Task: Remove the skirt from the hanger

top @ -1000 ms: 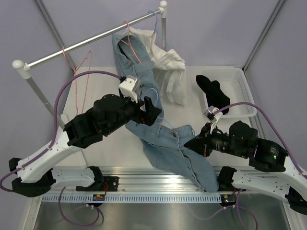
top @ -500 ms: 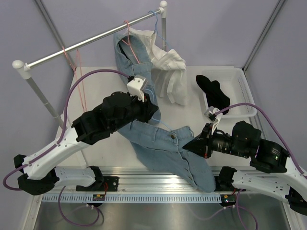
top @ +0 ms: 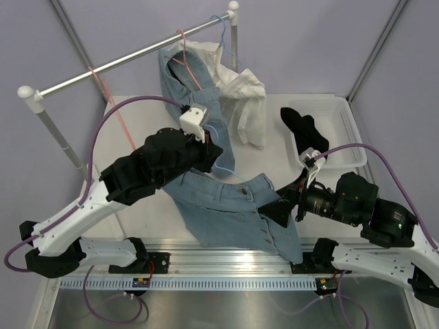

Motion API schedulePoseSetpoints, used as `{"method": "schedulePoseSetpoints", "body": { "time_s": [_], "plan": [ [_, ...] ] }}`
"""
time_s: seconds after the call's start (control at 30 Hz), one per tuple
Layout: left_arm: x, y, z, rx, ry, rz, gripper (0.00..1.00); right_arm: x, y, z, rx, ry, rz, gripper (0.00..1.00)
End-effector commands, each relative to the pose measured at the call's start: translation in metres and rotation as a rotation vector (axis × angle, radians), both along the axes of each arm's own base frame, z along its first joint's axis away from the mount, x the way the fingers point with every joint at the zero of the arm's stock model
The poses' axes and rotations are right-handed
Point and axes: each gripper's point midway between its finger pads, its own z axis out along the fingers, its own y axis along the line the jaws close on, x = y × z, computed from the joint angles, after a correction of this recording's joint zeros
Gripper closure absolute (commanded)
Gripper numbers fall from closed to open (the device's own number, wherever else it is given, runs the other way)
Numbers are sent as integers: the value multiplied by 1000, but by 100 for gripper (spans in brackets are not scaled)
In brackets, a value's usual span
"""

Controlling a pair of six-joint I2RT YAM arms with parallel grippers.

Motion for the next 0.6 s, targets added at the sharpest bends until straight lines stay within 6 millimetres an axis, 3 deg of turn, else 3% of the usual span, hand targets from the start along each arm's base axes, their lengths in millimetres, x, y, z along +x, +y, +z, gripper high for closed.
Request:
{"method": "schedulePoseSetpoints", "body": {
  "time_s": [0.0,0.1,0.37,0.57],
  "plan": [
    [7,10,59,-99,-107,41,100,10,-7,12,0,-22,-69,11],
    [5,11,73,-116,-124,29,100,8,-15,5,-20,-23,-73,3],
    [-4,19,97,-152,-149,5,100,6,-31,-21,-50,-30,-103,5],
    [-14,29,116,-195,-165,-11,100,5,-28,-35,-46,-36,-87,8]
  ]
}}
